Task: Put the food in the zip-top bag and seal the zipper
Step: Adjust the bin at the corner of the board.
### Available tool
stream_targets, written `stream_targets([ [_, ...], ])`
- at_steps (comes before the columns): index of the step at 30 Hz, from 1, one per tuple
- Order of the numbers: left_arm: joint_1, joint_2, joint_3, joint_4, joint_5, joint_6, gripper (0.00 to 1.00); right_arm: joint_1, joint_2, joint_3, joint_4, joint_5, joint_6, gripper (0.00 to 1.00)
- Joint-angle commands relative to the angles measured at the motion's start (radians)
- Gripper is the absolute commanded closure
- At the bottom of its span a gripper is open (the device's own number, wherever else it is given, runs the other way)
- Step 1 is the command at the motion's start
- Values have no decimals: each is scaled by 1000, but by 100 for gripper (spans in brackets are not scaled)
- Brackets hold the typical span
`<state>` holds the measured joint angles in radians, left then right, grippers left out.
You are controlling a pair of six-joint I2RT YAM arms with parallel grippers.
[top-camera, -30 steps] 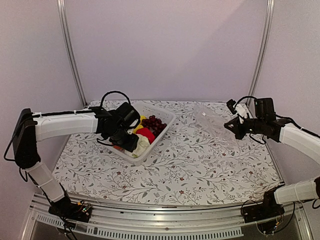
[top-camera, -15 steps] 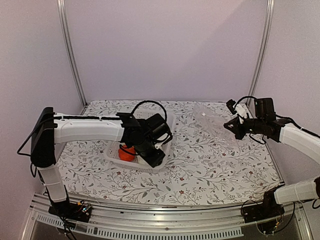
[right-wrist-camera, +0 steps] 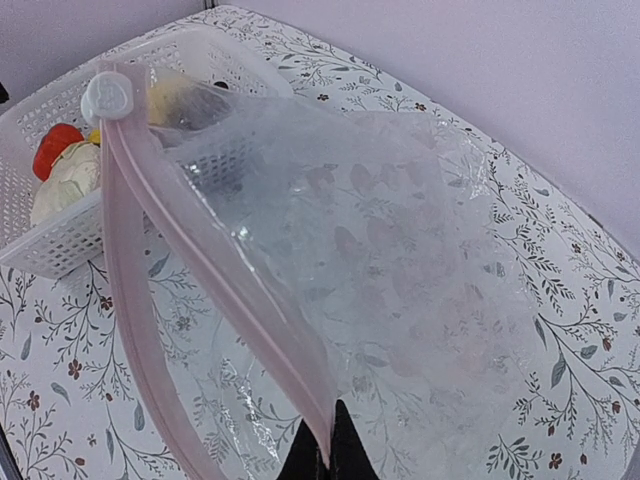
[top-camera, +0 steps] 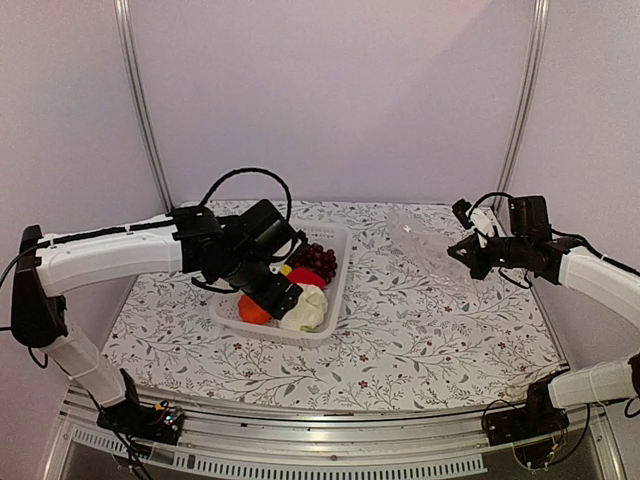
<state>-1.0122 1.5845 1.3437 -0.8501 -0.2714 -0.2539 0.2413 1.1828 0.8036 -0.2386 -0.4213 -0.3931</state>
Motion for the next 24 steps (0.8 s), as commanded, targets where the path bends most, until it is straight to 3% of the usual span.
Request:
stream_targets([
  [1,86,-12,-95,-1,-29,22,7,0,-17,-15,-1,-7,-9,100],
  [16,202,34,-162,75,11,252,2,1,-19,-17,-7,-7,-13,100],
  [24,246,103,-152,111,43,325,5,0,-17,-17,-9,-3,-17,100],
])
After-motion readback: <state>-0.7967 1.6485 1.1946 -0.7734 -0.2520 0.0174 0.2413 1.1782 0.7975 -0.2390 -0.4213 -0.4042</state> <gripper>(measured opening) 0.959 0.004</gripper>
